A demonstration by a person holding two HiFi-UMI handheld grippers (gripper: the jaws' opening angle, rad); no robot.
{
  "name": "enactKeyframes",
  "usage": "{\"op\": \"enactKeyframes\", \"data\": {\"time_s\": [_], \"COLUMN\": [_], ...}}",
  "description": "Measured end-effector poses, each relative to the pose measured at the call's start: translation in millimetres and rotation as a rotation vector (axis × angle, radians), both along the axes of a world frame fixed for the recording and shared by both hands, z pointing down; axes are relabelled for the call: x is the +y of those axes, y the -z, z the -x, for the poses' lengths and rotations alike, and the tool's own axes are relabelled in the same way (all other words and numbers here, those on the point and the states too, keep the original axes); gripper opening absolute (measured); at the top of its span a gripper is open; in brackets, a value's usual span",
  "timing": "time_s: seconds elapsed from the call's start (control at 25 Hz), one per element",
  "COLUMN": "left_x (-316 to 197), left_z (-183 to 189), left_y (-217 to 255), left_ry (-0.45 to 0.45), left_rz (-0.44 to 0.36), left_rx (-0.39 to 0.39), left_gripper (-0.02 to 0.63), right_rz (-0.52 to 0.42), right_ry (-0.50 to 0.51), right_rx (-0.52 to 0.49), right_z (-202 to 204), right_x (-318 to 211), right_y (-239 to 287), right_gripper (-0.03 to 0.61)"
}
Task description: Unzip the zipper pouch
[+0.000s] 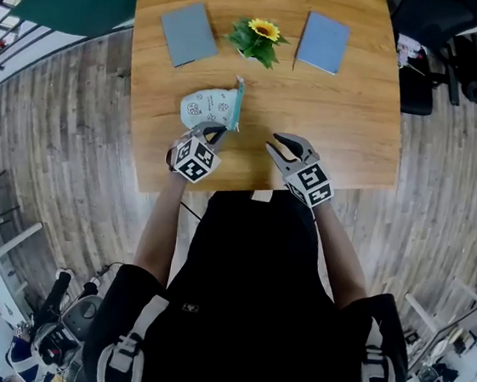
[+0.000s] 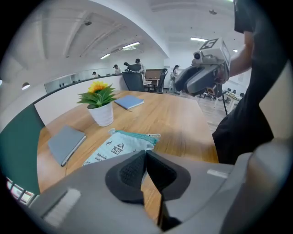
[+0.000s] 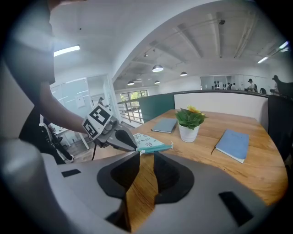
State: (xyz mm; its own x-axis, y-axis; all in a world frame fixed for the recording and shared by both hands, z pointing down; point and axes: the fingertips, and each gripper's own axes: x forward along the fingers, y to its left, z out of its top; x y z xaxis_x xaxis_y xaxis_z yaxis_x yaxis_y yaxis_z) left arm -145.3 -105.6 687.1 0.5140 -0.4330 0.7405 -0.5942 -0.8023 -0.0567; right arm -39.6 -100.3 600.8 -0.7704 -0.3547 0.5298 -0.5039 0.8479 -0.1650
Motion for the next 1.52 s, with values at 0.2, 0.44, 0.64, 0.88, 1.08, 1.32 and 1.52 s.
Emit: {"op": "enactKeyframes", "data": {"time_s": [0.2, 0.44, 0.64, 0.88, 1.08, 1.32, 1.52], "left_x": [-9, -6, -11, -9, -5, 4, 8], "left_z": [4, -1, -2, -7, -12, -24, -33], "left_y": [27, 48, 63, 80, 87, 92, 96], "left_ry": [0.042, 0.063, 0.094, 0.085, 0.073, 0.037, 0.003], "left_rz": [-0.055, -0.065, -0.086, -0.11, -0.115, -0.111, -0.108], "left_rx": [0.036, 0.106, 0.154, 0.166, 0.178, 0.181, 0.183], "left_gripper": [0.008, 0.008, 0.008, 0.008, 0.008, 0.008, 0.008], "right_rz": [-0.011, -0.006, -0.015, -0.016, -0.023, -0.058, -0.061], "right_ry": [0.068, 0.137, 0.167, 0.185, 0.197, 0.255, 0.27], "right_rx": [-0.004, 0.001, -0.002, -0.006, -0.01, -0.003, -0.004], "right_z": [11, 22, 27, 30, 36, 48, 54], "right_x": [-4, -5, -10, -5, -1, 6, 12], "right_y": [6, 7, 12, 18, 21, 31, 32], "right_gripper": [0.073, 0.066, 0.066, 0.06, 0.057, 0.06, 0.071]}}
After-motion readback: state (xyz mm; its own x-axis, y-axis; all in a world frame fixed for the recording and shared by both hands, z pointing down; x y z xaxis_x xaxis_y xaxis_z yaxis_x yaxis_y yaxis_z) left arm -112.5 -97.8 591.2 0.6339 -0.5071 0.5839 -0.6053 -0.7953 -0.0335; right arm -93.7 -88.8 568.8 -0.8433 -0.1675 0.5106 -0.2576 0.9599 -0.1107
